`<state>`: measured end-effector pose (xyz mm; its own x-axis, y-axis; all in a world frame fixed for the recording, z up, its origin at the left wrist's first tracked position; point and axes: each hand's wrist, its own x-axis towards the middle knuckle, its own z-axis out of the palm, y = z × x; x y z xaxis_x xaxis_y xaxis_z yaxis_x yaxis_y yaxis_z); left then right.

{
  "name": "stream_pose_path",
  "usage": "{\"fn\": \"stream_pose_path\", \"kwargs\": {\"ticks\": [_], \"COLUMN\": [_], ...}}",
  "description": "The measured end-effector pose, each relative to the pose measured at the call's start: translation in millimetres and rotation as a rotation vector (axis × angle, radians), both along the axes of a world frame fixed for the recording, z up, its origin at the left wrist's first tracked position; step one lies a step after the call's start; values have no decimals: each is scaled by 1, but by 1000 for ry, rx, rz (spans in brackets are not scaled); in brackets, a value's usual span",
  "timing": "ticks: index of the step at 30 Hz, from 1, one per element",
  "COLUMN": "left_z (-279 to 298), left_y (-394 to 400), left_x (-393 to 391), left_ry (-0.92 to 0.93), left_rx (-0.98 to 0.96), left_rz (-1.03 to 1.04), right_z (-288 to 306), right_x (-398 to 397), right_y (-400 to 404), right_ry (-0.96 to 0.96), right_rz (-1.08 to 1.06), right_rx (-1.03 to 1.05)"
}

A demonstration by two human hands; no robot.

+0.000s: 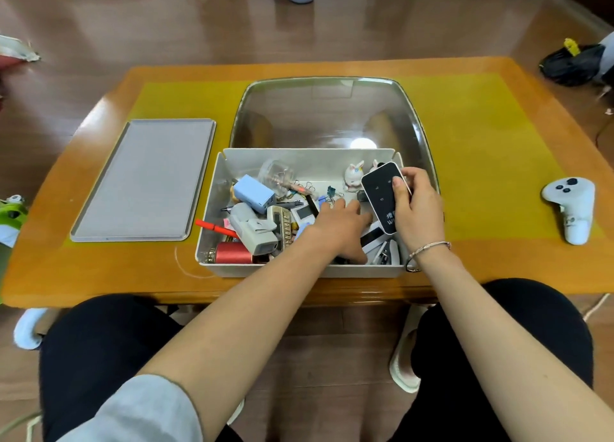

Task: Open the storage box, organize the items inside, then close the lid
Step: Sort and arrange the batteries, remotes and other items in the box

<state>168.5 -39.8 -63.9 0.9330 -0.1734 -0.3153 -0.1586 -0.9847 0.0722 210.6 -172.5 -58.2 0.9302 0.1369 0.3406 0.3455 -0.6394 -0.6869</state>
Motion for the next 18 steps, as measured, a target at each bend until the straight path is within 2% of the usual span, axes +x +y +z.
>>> {"fn": "stream_pose_path", "kwargs": {"ticks": [3,5,10,14,18], "left_z": [-1,0,12,35,46], "left_y": [-13,-17,-3,15,38], "left_x": [-2,-3,-10,-17,-37], "left_ry": [-45,-94,-229,-352,-292], "left_rx": [62,34,-282,-418,-355], "left_rz": [24,39,261,468,607], "right_z": [-2,-2,1,3,3], "right_x": [0,0,-1,-5,-3], "right_y": [-1,-1,-1,-1,-2], "right_ry": [-3,-1,-20,-5,28], "right_rz": [0,8,-13,-14,-5], "right_rx": [-39,-48,26,109,141]}}
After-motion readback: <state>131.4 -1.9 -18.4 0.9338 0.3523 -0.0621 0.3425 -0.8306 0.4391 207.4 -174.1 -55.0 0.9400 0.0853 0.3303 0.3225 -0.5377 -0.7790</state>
